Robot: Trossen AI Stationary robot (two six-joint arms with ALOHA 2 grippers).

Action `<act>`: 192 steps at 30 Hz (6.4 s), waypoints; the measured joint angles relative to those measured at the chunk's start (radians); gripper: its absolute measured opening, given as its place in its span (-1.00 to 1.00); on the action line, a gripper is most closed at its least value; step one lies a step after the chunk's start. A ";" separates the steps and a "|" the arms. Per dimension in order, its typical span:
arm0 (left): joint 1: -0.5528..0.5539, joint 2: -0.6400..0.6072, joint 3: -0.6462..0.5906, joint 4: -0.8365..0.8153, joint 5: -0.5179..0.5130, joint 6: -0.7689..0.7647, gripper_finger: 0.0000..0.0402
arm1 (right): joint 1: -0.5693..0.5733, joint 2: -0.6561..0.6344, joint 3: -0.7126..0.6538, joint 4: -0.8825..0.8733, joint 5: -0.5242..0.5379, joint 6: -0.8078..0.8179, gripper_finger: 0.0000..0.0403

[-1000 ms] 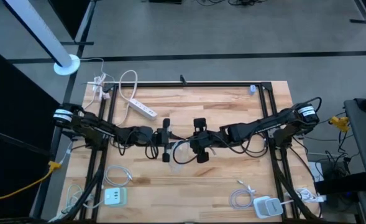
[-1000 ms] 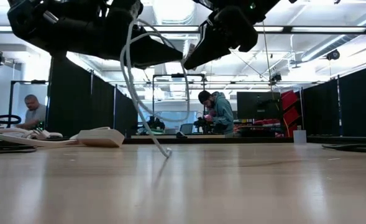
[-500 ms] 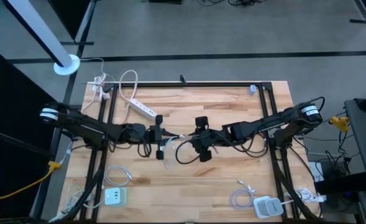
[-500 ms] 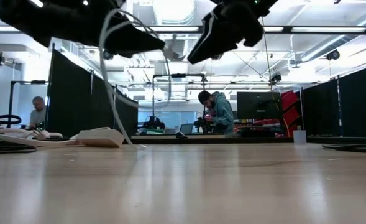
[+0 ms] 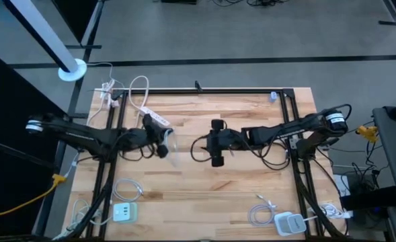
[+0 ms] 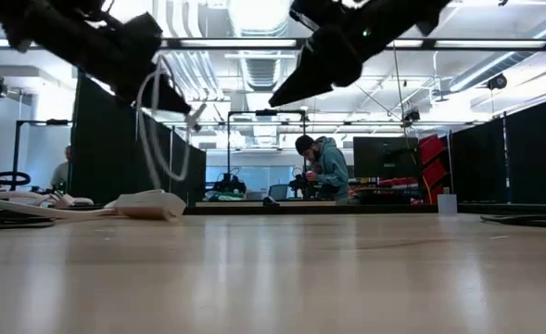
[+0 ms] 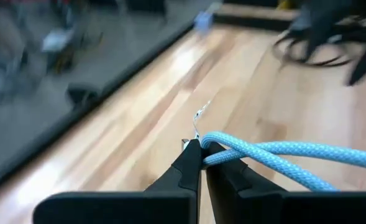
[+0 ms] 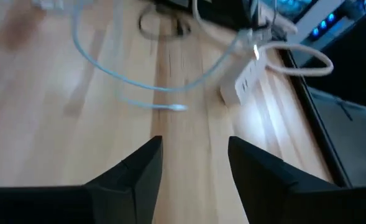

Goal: Insert USB
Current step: Insert the blue charger cable into the top white outlet extension

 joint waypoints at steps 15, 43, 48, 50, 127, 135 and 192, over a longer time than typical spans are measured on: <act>0.364 0.239 0.216 -0.426 0.174 -0.174 -0.99 | -0.038 0.001 -0.098 0.102 -0.021 0.025 -0.57; 0.341 0.330 0.072 -0.364 0.414 -0.336 -0.99 | -0.036 0.001 -0.151 0.115 -0.046 -0.001 -0.93; 0.341 0.287 0.122 -0.360 0.414 -0.279 -0.99 | -0.036 0.001 -0.151 0.122 -0.046 0.000 -0.93; 0.341 0.261 0.154 -0.362 0.412 -0.248 -0.99 | -0.036 0.001 -0.151 0.125 -0.046 0.006 -0.93; 0.744 0.381 0.211 -0.596 0.007 -0.027 -1.00 | 0.061 0.340 0.320 -0.097 0.075 0.225 -1.00; 0.794 0.516 0.211 -0.471 0.018 0.027 -1.00 | 0.068 0.340 0.317 -0.095 0.068 0.248 -1.00; 0.180 0.611 0.167 -0.133 0.155 -0.143 -1.00 | 0.127 0.544 0.083 0.432 -0.042 -0.083 -1.00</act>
